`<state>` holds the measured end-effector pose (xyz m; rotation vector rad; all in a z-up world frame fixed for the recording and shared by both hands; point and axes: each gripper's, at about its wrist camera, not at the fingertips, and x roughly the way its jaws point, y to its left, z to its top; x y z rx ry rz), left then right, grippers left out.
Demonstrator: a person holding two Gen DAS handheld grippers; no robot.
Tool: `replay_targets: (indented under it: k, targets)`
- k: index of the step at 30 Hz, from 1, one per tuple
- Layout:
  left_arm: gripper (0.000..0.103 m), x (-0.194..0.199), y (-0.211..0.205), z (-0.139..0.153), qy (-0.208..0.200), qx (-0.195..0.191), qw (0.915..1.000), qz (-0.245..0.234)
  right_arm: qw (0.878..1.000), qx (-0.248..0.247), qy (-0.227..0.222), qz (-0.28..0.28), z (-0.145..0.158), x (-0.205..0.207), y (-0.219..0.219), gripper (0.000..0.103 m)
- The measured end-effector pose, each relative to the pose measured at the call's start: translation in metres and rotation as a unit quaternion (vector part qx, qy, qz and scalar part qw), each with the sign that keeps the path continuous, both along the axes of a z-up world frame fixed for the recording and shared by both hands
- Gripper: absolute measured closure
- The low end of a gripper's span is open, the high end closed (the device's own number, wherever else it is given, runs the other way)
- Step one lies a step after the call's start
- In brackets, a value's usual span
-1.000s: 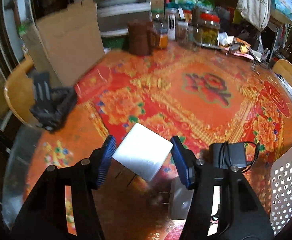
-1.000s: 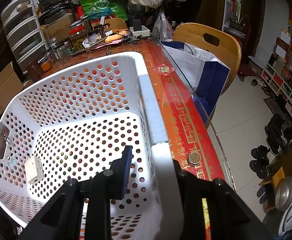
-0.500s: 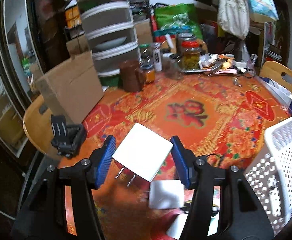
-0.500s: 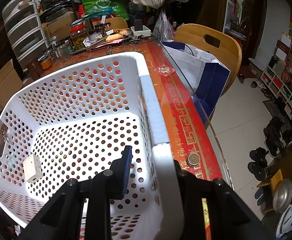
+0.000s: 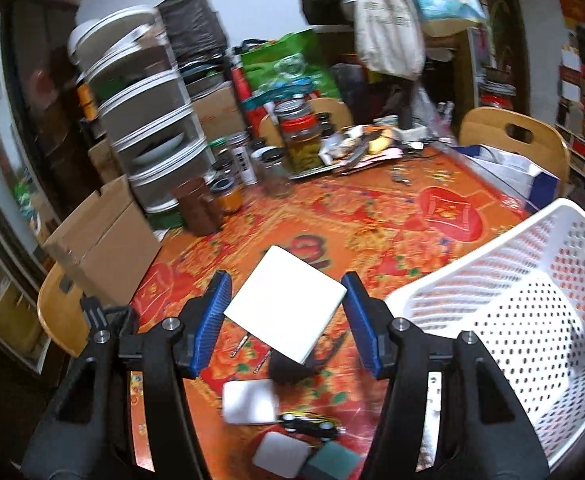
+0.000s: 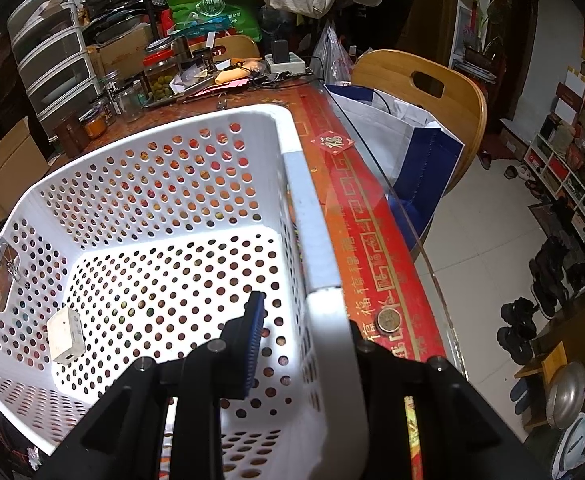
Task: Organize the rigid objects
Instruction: 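Grasp the flat white square charger with the left gripper, then lower the flat white charger into the basket and release it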
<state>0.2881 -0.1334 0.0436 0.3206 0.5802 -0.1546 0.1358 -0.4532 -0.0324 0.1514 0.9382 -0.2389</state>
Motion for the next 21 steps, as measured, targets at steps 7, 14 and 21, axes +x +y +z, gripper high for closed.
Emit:
replay_targets:
  k: [7, 14, 21]
  targets:
    - [0.048, -0.016, -0.059, -0.002, 0.023, 0.027, 0.9980, -0.053, 1.000, 0.003, -0.002, 0.002, 0.000, -0.001, -0.001, 0.077]
    - [0.048, -0.012, -0.118, -0.031, 0.166, 0.052, 0.9764, -0.128, 1.000, 0.004, 0.001, 0.005, 0.000, 0.000, -0.001, 0.077]
    - [0.048, 0.012, -0.153, -0.080, 0.269, 0.122, 0.9460, -0.133, 1.000, 0.009, 0.002, 0.007, 0.000, 0.001, -0.003, 0.077]
